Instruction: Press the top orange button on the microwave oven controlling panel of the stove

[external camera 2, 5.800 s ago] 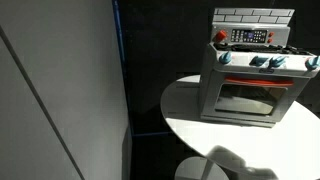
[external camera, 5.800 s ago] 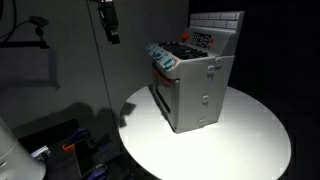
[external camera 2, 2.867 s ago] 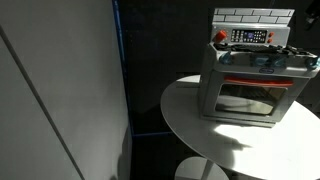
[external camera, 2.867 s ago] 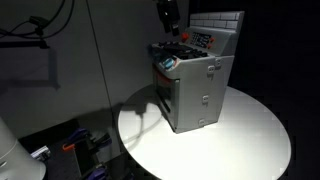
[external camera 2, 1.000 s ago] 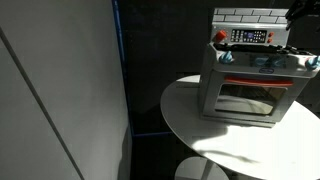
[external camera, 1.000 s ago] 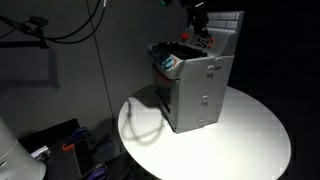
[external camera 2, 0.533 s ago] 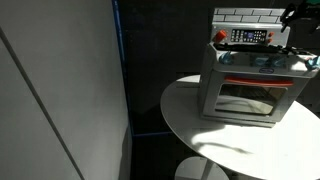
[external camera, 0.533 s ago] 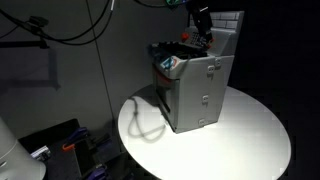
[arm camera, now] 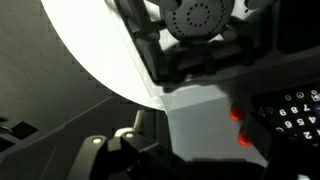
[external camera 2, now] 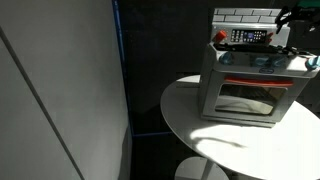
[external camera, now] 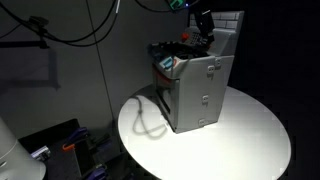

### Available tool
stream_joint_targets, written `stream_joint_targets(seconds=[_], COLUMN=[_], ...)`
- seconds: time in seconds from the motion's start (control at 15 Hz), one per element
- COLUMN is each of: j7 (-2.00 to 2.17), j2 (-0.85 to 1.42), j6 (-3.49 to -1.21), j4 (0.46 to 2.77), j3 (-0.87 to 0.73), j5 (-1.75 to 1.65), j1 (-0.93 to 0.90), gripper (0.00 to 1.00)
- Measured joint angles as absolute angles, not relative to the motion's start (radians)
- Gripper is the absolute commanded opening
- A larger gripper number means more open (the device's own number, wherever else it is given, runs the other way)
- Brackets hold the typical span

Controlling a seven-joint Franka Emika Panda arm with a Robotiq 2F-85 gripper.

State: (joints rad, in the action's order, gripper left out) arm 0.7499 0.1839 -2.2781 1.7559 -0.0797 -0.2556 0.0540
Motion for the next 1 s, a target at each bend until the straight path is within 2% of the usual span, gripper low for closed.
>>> stream_joint_targets(seconds=[1.0], j7=[0.763], j2=[0.216], j6=[-2.276], j4=[1.721], j3=[-0.104], j5=[-0.256], j1=[0.043], gripper=[1.00])
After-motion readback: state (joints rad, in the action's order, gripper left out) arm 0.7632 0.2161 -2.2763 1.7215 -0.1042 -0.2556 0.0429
